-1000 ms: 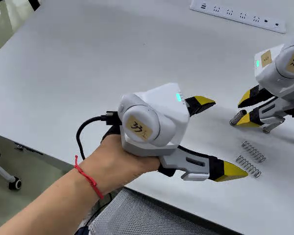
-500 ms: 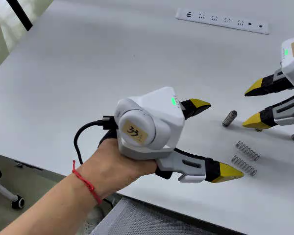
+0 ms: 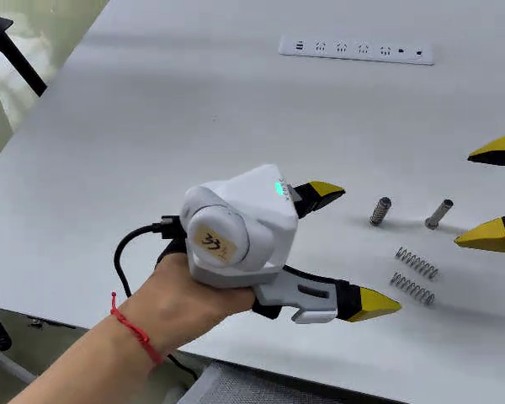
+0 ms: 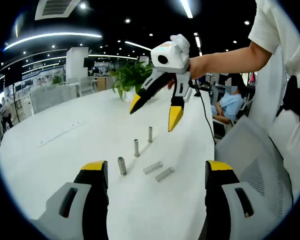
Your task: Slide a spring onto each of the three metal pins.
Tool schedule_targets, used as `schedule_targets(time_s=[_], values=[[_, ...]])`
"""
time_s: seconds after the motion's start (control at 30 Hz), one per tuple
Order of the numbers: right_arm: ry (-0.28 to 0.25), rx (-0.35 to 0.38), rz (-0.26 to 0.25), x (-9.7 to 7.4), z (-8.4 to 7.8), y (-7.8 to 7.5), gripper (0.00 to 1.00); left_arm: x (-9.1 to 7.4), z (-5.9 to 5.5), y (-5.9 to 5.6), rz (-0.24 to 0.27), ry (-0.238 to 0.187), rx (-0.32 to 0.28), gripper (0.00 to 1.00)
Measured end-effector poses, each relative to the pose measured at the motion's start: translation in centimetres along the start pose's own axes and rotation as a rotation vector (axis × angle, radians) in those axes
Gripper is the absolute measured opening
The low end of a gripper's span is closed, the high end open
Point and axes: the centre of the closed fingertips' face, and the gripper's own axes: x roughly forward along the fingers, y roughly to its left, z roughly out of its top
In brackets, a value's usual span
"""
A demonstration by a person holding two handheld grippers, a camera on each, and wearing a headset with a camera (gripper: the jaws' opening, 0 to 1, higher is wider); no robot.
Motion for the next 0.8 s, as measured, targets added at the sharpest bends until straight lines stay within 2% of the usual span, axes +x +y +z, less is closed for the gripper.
schedule_targets(time_s=[0.2, 0.37, 0.53, 0.67, 0.8], values=[[-0.057, 0.064, -0.031, -2.1, -1.3, 0.9, 0.72, 0.3, -0.2, -0.4, -0.018, 0.029, 0.023, 0.77], [-0.129, 0.111, -0.058, -3.7, -2.6, 1.3, 0.79, 0.9, -0.4, -0.6, -0.033, 0.063, 0.061, 0.74], [-0.165, 0.141, -0.076, -5.0, -4.3, 1.7, 0.84, 1.6, -0.5, -0.8, -0.055, 0.095, 0.104, 0.7], [-0.189, 0.161, -0.086, -5.7, -5.6, 2.1, 0.88, 2.5, -1.2, -1.1, -0.084, 0.142, 0.152, 0.66], [-0.218, 0.174, -0.103, -6.3, -6.7, 2.2, 0.91, 3.4, -2.0, -1.1, -0.103, 0.181, 0.174, 0.61]])
